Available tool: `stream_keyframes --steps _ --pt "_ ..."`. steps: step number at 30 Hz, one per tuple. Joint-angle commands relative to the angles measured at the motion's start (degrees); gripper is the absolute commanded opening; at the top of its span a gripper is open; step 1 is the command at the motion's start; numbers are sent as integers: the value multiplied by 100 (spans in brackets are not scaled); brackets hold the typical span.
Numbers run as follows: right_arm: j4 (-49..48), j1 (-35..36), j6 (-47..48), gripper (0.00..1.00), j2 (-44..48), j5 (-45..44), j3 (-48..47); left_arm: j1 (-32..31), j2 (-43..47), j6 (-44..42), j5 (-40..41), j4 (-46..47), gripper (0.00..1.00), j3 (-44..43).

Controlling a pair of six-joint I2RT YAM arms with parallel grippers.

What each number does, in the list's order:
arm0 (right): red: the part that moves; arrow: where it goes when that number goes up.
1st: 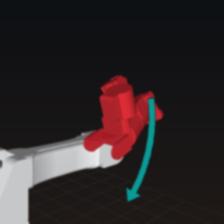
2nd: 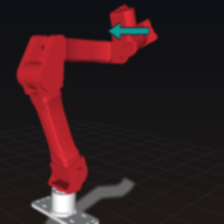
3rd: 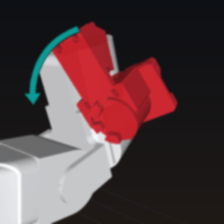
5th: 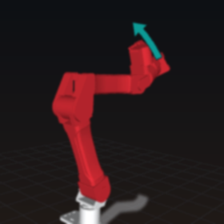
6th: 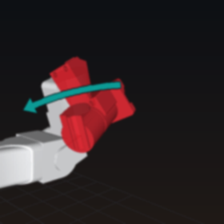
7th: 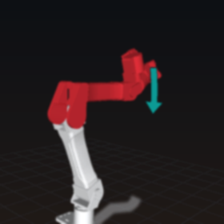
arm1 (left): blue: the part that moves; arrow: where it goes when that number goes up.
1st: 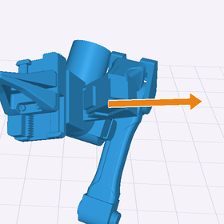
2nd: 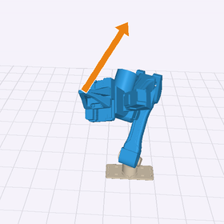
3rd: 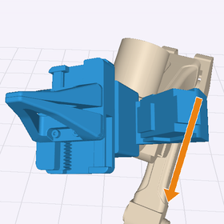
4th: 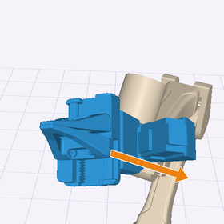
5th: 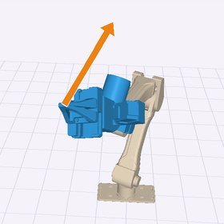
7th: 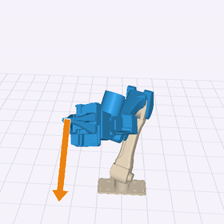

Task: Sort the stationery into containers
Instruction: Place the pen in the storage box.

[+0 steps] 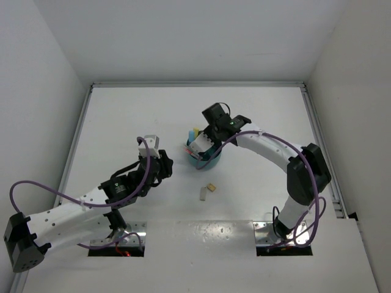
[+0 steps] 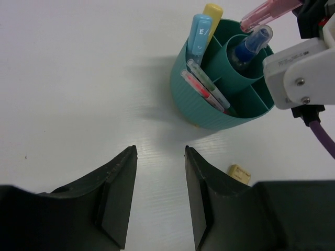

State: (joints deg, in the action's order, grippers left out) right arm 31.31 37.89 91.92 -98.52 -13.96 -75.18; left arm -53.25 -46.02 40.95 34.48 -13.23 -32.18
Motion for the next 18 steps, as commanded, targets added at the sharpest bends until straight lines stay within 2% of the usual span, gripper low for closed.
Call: stream_keyframes --steps 1,6,13,18 --pt "6 105 265 10 -44 -318 -172 61 119 -52 68 84 47 -209" --pt "112 228 265 14 -343 -423 -357 61 120 -52 120 84 47 -209" --pt "-116 280 265 14 -545 -714 -410 61 120 -52 120 84 47 -157" --pt "-116 333 265 28 -598 -661 -410 61 172 -52 120 84 47 -157"
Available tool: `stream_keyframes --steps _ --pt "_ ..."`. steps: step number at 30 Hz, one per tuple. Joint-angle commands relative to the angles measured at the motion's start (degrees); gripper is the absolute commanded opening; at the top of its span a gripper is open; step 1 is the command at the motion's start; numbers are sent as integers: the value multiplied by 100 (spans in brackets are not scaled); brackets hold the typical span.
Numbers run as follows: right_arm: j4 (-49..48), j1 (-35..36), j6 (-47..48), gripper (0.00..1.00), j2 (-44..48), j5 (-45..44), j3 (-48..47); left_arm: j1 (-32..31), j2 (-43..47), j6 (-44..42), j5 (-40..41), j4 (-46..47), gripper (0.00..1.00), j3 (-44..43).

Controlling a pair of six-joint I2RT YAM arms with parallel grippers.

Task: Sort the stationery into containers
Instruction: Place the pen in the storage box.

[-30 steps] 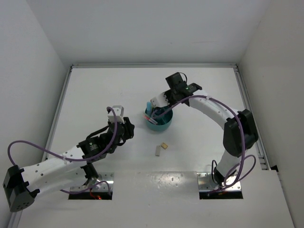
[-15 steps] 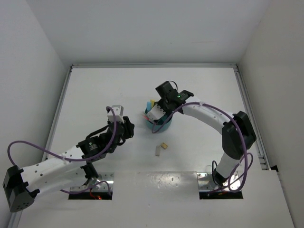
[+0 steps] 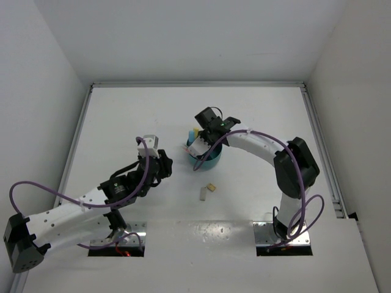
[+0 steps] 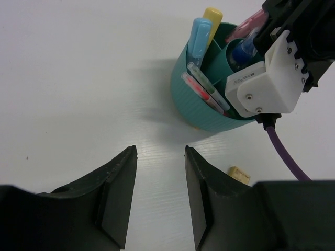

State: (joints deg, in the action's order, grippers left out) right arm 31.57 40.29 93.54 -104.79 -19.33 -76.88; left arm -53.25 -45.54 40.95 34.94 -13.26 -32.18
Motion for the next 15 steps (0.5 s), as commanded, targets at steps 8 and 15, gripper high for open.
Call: stream_keyframes --steps 8,15 --pt "-204 93 -11 59 82 44 -240 61 124 -52 75 86 47 -157" --pt "-266 145 -317 59 284 236 -301 61 124 -52 75 86 47 -157"
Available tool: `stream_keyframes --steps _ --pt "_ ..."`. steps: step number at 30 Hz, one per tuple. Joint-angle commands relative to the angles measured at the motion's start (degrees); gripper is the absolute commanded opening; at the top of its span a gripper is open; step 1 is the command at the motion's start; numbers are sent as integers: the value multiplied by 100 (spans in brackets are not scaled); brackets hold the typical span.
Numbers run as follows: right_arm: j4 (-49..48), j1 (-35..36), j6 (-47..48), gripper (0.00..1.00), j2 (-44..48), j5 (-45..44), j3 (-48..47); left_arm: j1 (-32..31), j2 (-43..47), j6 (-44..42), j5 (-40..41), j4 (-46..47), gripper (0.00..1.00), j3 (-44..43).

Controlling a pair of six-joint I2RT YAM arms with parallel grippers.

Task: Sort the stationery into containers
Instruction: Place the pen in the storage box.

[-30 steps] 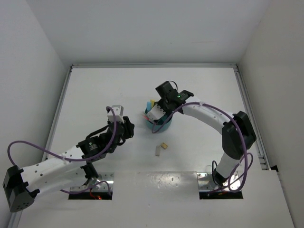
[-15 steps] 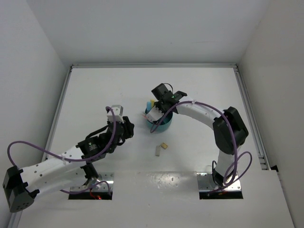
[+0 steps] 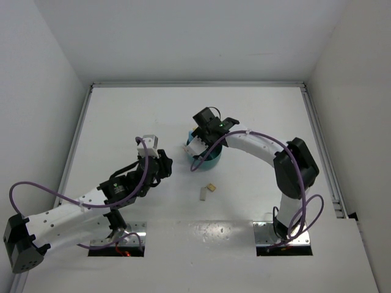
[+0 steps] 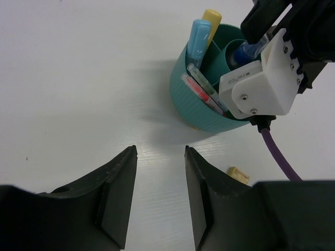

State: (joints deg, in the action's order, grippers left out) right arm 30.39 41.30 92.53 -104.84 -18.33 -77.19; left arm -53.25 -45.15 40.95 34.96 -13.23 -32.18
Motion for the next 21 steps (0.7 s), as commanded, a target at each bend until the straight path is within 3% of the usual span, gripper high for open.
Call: stream_keyframes --steps 1,9,11,12,13,14,15,16,17,20,21 --pt "-148 45 -279 57 428 136 -340 61 85 -52 72 84 47 -157" --pt "274 45 -578 56 1166 453 -473 61 85 -105 20 84 47 -209" --pt "327 -7 -780 52 1368 453 -420 61 85 -105 -41 84 39 -209" --pt "327 -8 -920 45 1483 522 -368 61 85 -105 -103 84 30 -209" --pt "275 -77 -1382 30 1719 575 -367 61 85 -52 -304 154 7 -209" --pt "5 -78 -1796 0 1843 576 -245 61 -2 -52 -480 372 0 -114" --pt "-259 -78 -2392 0 1992 576 -175 61 -90 26 -690 496 0 -8" --pt "-601 -78 -3920 0 2141 428 -87 61 -195 105 -1058 602 0 -7" --pt "-1092 -130 -4658 0 2447 357 79 -61 -327 211 -1244 698 0 45" --pt "-1010 -192 -6757 0 2940 390 308 -386 -1047 929 -1842 1129 0 46" --pt "-1009 -192 -7096 15 3073 443 449 -483 -1266 1159 -1948 1130 1 46"
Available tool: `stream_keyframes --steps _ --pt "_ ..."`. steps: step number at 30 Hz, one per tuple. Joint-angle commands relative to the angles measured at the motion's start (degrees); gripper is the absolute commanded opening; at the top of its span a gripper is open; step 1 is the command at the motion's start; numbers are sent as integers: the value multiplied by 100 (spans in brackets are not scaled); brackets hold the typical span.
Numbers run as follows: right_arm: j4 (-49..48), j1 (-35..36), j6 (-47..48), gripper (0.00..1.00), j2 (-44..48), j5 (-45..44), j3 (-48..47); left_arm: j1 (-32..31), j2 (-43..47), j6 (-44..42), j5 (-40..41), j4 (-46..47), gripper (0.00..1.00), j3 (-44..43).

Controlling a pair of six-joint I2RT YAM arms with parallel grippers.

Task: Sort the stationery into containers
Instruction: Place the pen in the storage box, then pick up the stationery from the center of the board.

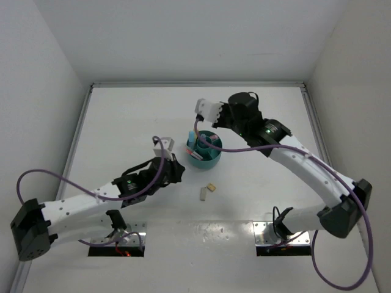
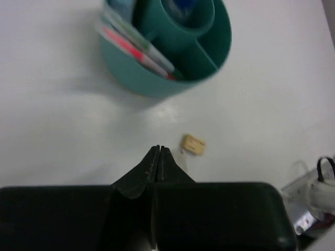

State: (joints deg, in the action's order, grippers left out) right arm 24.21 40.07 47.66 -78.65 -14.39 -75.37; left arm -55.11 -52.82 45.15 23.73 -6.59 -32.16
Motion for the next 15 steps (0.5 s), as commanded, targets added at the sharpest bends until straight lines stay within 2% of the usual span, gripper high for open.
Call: stream_keyframes --steps 1,2,4,5,7,10,13,15 --pt "-443 -131 -2874 27 560 120 539 -403 -928 1002 -826 466 7 -78" --pt "-443 -131 -3285 38 640 121 637 -674 -1141 1301 -756 405 13 -80" --pt "-495 -184 -3534 44 711 -36 874 -1017 -1519 1917 -503 404 28 -315" --pt "-496 -184 -3588 44 711 -107 954 -1393 -1904 2067 -344 282 47 -447" --pt "-741 -263 -3658 40 711 -222 1252 -1686 -2292 2357 33 -217 66 -798" --pt "-997 -395 -3658 36 764 -222 1613 -1836 -2935 2306 430 -519 66 -1432" --pt "-1146 -518 -3737 36 895 -82 1806 -1836 -3226 2244 703 -519 66 -1564" --pt "-1216 -571 -3808 36 966 67 1946 -1767 -3357 2192 756 -571 60 -1627"
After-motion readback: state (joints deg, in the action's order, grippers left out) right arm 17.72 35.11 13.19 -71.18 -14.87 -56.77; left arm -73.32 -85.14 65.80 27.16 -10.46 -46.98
